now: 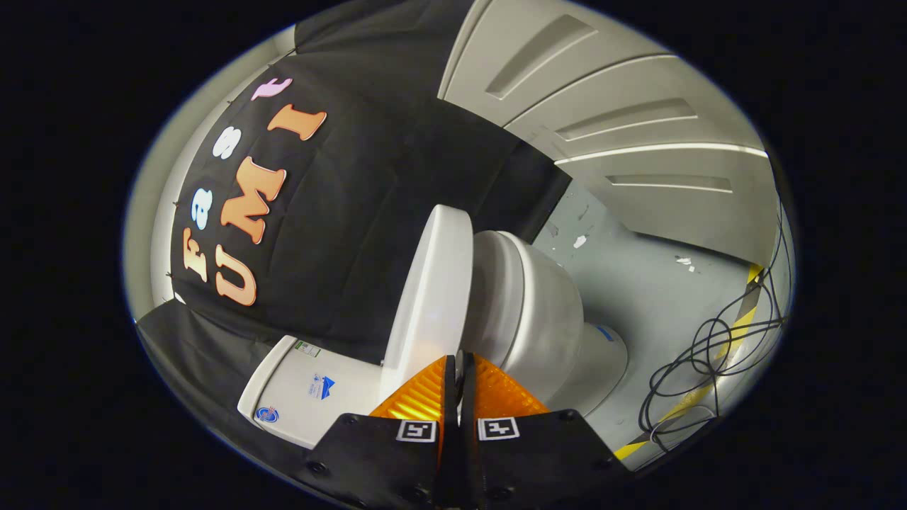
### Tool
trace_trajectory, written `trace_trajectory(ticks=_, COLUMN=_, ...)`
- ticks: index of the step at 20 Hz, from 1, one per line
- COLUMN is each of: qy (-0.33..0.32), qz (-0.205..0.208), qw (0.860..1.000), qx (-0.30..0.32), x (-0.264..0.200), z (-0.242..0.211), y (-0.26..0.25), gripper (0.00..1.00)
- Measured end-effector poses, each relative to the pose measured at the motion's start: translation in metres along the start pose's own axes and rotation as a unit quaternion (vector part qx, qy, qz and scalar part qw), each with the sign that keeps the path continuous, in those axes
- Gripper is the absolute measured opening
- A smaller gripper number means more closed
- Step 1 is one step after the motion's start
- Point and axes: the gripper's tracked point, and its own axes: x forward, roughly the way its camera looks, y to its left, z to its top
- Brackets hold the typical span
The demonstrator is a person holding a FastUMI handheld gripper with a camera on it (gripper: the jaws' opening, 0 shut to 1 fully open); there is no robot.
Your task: Open the toilet lid.
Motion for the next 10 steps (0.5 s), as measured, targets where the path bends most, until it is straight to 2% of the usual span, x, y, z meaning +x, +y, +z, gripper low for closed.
trace_trajectory(ticks=3, qy=-0.008, qz=-0.013, qw=0.999, qx=-0.03, x=-0.004, z=0.008, y=0.017, gripper=0.08)
trace_trajectory(ticks=7, qy=-0.033, qz=-0.018, qw=0.999, qx=-0.026, x=-0.008, z=0.012, y=0.038, gripper=0.08)
trace_trajectory(ticks=10, qy=-0.04, qz=-0.023, qw=0.998, qx=-0.045, x=-0.011, z=0.015, y=0.054, gripper=0.08)
